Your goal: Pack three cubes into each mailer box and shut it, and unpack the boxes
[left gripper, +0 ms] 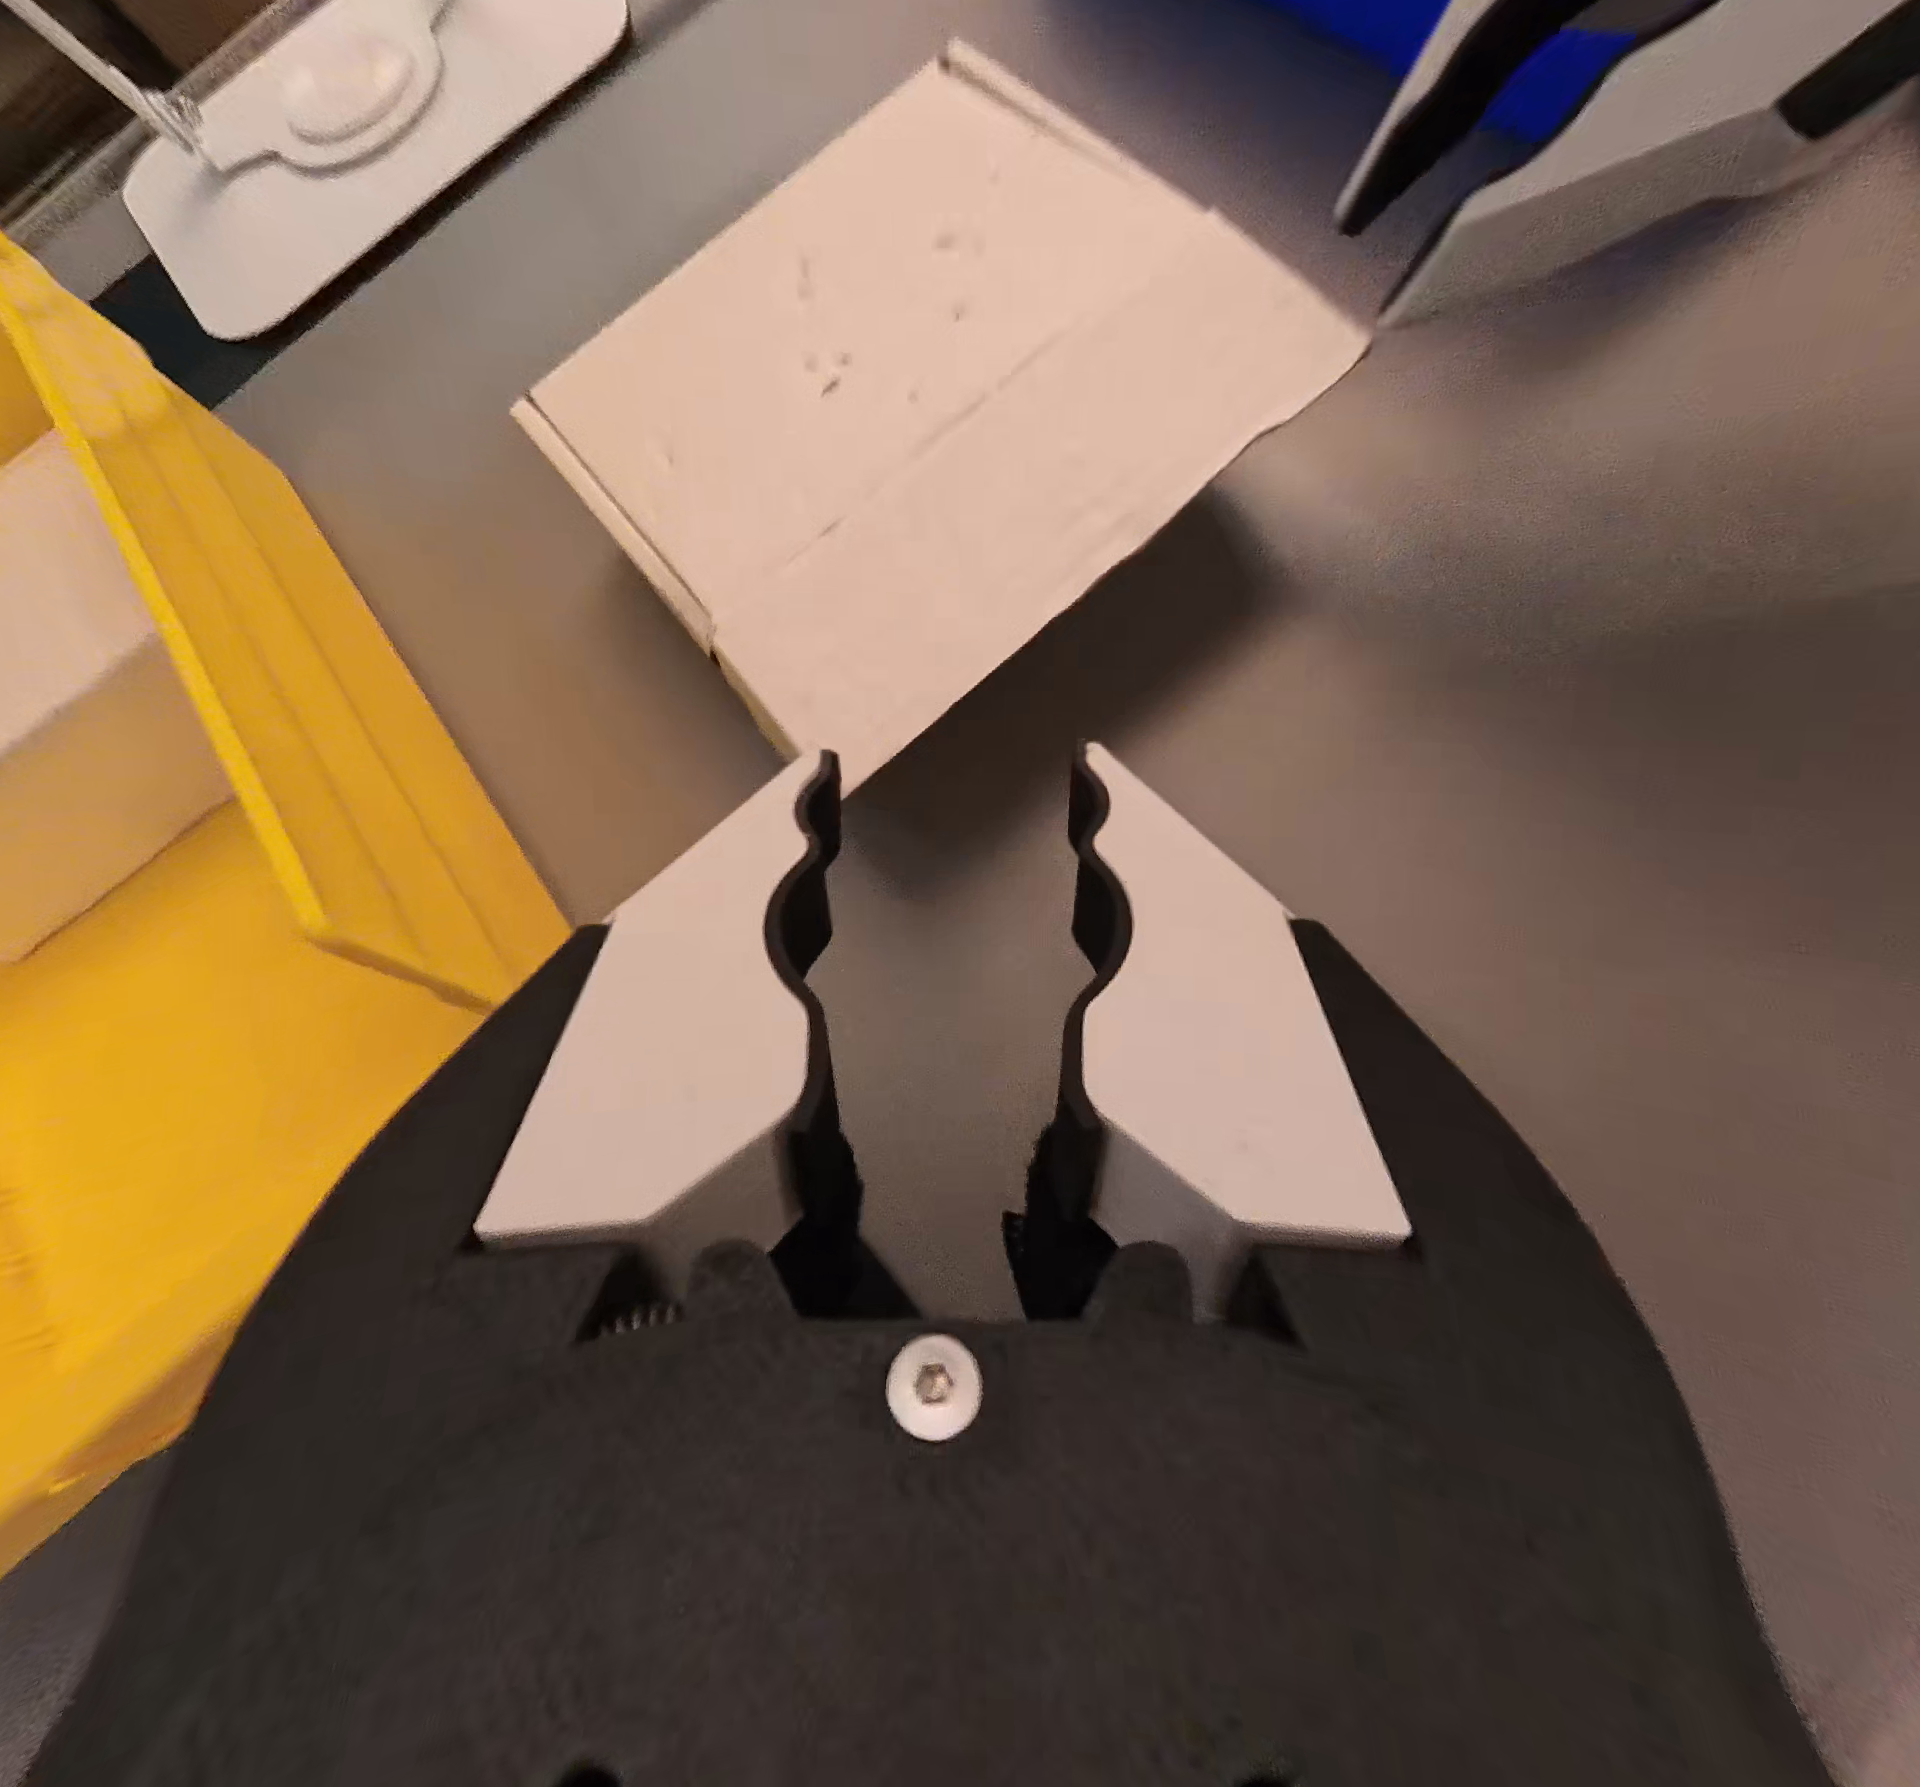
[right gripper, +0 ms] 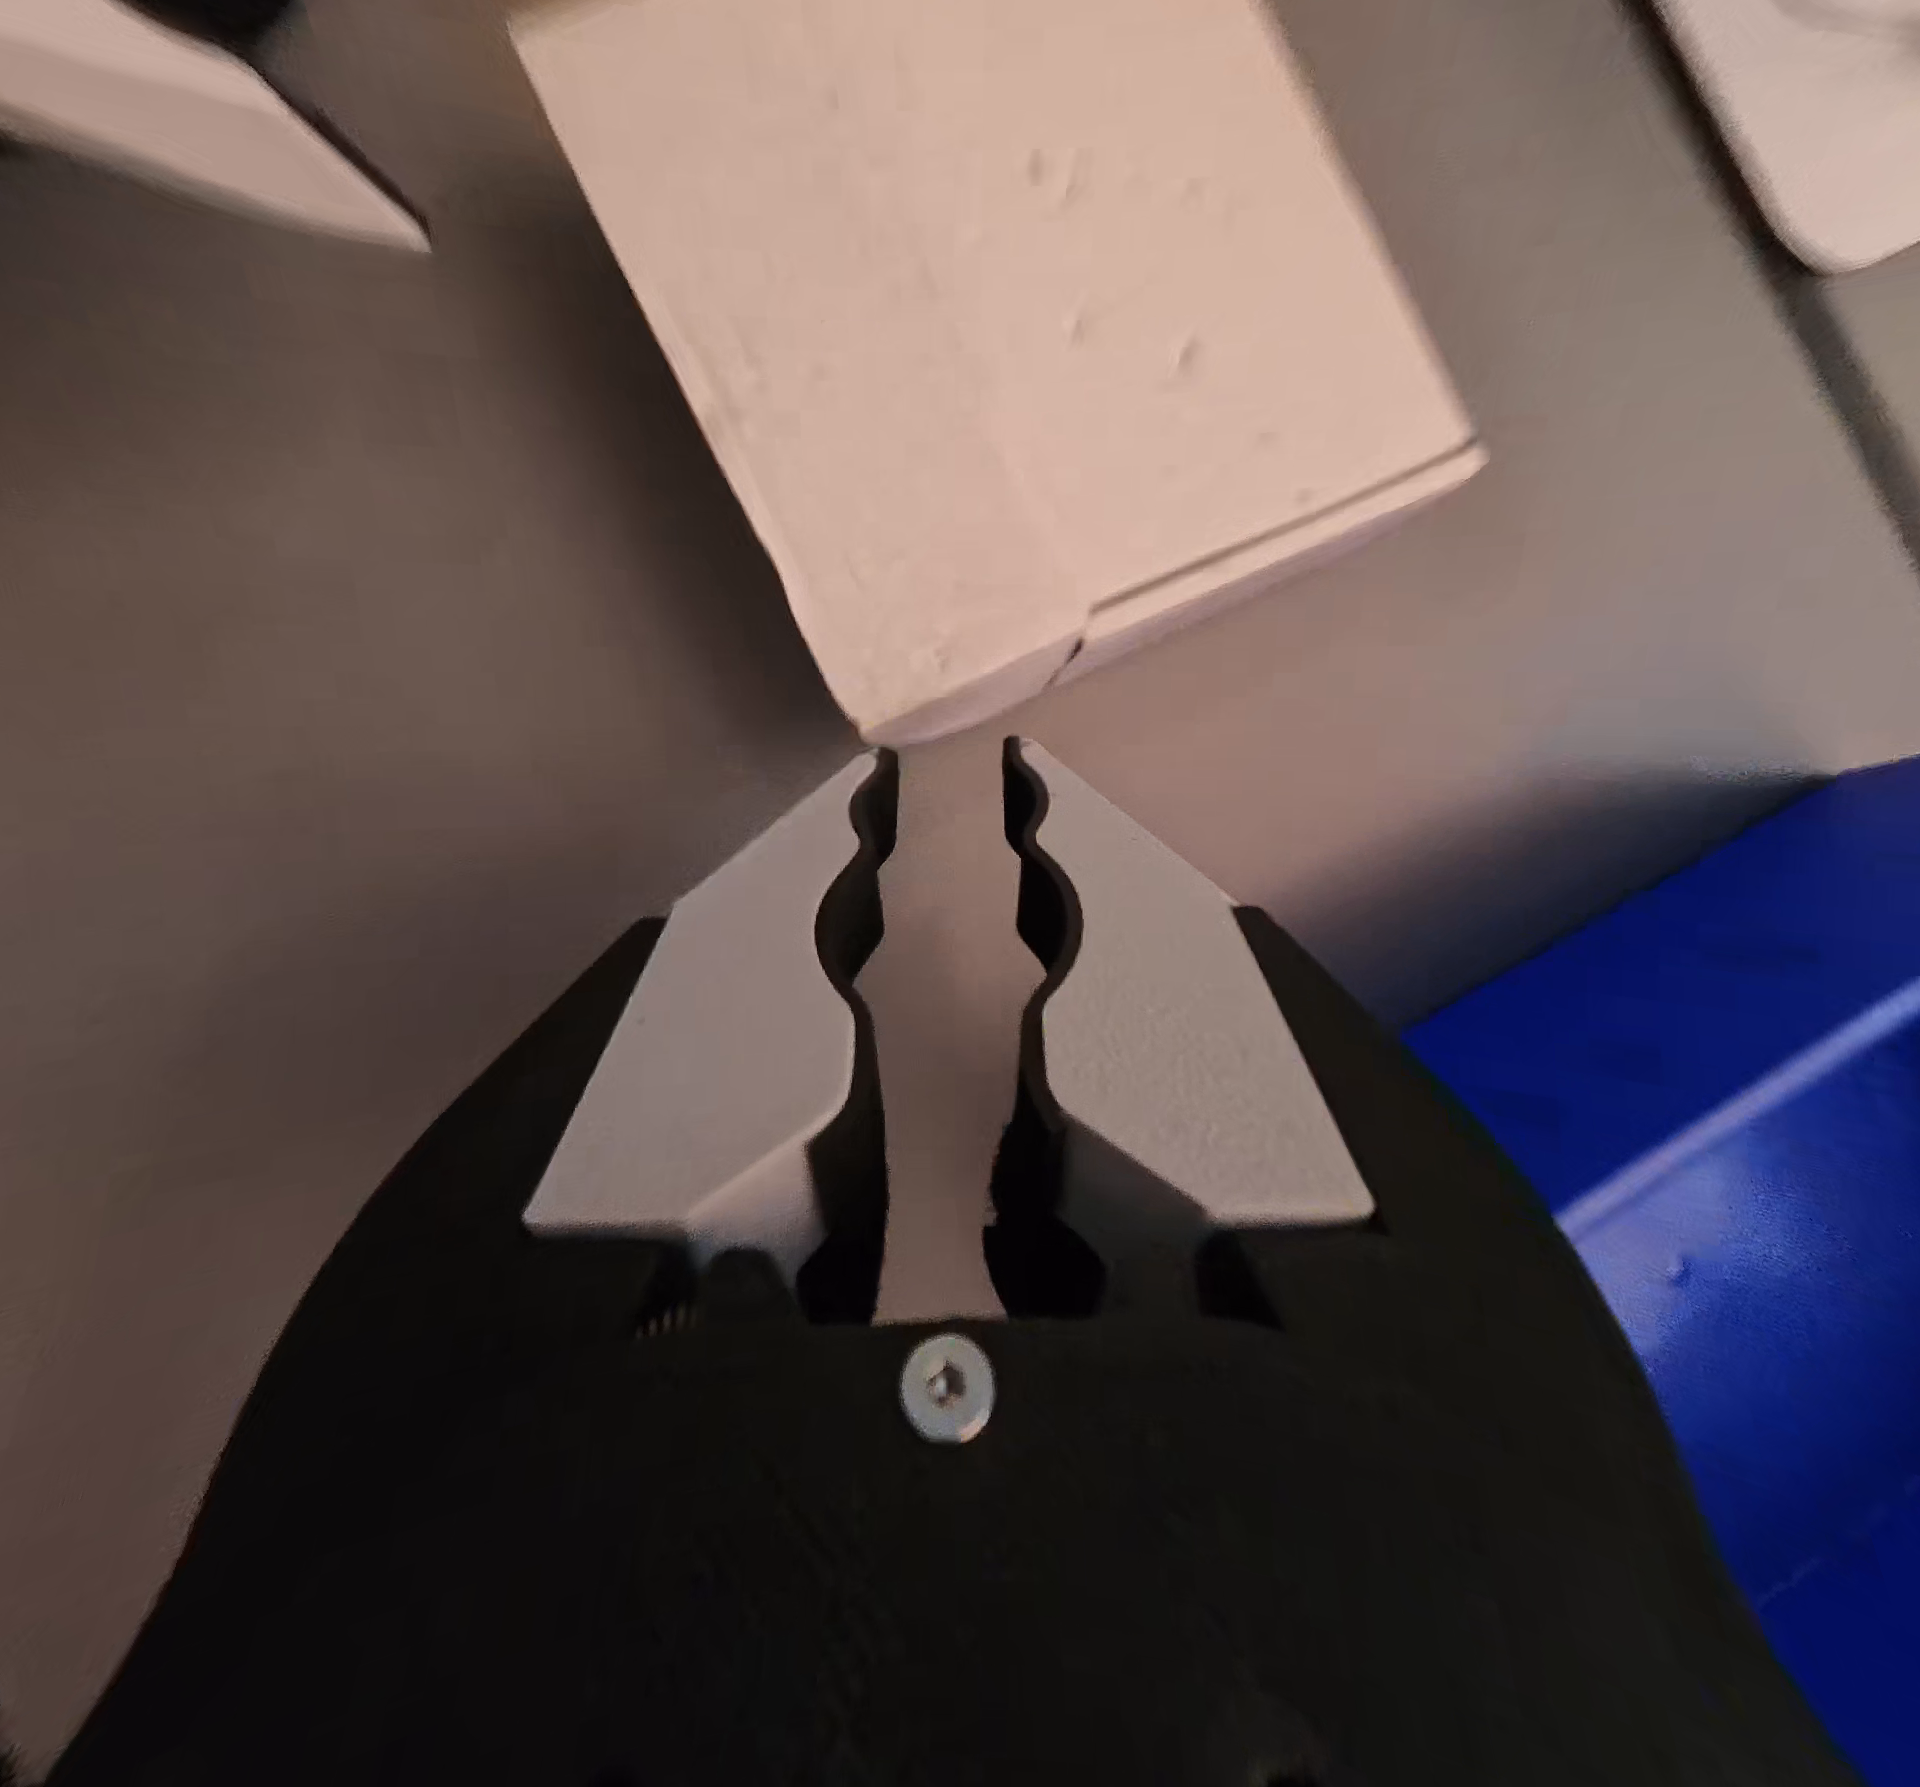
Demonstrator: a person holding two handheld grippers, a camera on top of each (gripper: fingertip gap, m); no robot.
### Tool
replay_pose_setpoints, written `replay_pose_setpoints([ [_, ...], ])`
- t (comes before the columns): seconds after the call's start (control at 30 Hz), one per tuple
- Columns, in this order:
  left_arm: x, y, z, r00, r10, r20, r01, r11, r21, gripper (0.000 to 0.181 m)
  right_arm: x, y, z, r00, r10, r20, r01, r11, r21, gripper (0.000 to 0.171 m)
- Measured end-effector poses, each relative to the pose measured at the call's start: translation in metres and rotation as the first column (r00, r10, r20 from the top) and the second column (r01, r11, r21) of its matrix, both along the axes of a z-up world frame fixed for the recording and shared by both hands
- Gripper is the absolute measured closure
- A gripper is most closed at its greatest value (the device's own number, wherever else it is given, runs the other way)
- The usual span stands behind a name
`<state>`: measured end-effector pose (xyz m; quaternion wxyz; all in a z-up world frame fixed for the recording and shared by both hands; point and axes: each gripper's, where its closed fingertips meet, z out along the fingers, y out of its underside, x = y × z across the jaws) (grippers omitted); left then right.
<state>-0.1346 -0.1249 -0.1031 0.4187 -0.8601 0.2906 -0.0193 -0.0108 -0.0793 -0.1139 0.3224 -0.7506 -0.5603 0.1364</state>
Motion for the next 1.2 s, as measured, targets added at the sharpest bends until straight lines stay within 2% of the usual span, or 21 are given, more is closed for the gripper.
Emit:
replay_pose_setpoints([
  [0.03,0.005,-0.001,0.004,0.999,-0.008,0.037,0.008,1.000,0.010,0.138,-0.005,0.004,0.016,0.997,0.007,-0.072,-0.005,1.000,0.025,0.151],
  [0.13,0.040,-0.016,0.009,0.974,-0.103,0.200,0.104,0.995,0.001,0.140,-0.021,0.040,0.065,0.960,-0.039,-0.277,0.078,0.988,0.131,0.130],
  [0.17,0.053,-0.021,0.009,0.963,-0.135,0.233,0.138,0.990,0.007,0.136,-0.024,0.055,0.070,0.960,-0.064,-0.273,0.110,0.982,0.156,0.123],
  [0.23,0.070,-0.018,0.008,0.965,-0.143,0.221,0.135,0.990,0.048,0.127,-0.026,0.091,0.066,0.977,-0.121,-0.175,0.157,0.966,0.206,0.123],
  [0.33,0.089,-0.002,0.013,0.980,-0.114,0.163,0.093,0.987,0.133,0.119,-0.042,0.128,0.053,0.989,-0.130,-0.073,0.145,0.957,0.253,0.140],
  [0.5,0.103,0.025,0.012,0.996,-0.008,0.091,-0.010,0.980,0.197,0.106,-0.064,0.154,0.015,0.984,-0.173,0.037,0.166,0.976,0.140,0.141],
  [0.6,0.110,0.034,0.002,0.998,0.018,0.056,-0.028,0.984,0.177,0.105,-0.062,0.157,-0.003,0.974,-0.158,0.162,0.135,0.980,0.145,0.149],
  [0.63,0.111,0.036,-0.002,0.999,0.022,0.039,-0.028,0.986,0.167,0.105,-0.058,0.155,-0.008,0.967,-0.156,0.204,0.128,0.981,0.145,0.164],
  [0.67,0.110,0.036,-0.006,0.999,0.025,0.024,-0.029,0.987,0.157,0.105,-0.052,0.154,-0.010,0.957,-0.170,0.236,0.136,0.979,0.154,0.170],
  [0.8,0.096,0.034,-0.014,0.999,0.045,-0.003,-0.044,0.988,0.148,0.105,-0.028,0.137,-0.014,0.937,-0.233,0.261,0.206,0.970,0.125,0.171],
  [0.9,0.079,0.029,-0.009,0.999,0.032,-0.029,-0.026,0.983,0.184,0.108,-0.013,0.108,-0.020,0.936,-0.206,0.286,0.206,0.978,0.030,0.164],
  [1.07,0.039,0.023,0.013,0.989,-0.021,-0.147,0.063,0.955,0.289,0.114,-0.012,0.103,-0.001,0.946,-0.243,0.213,0.203,0.960,0.195,0.151],
  [1.13,0.022,0.022,0.018,0.979,-0.056,-0.198,0.110,0.955,0.277,0.114,-0.027,0.092,0.019,0.971,-0.192,0.140,0.150,0.952,0.267,0.146],
  [1.2,-0.001,0.022,0.020,0.964,-0.063,-0.257,0.127,0.961,0.244,0.118,-0.045,0.065,0.029,0.993,-0.074,0.089,0.050,0.967,0.250,0.138],
])
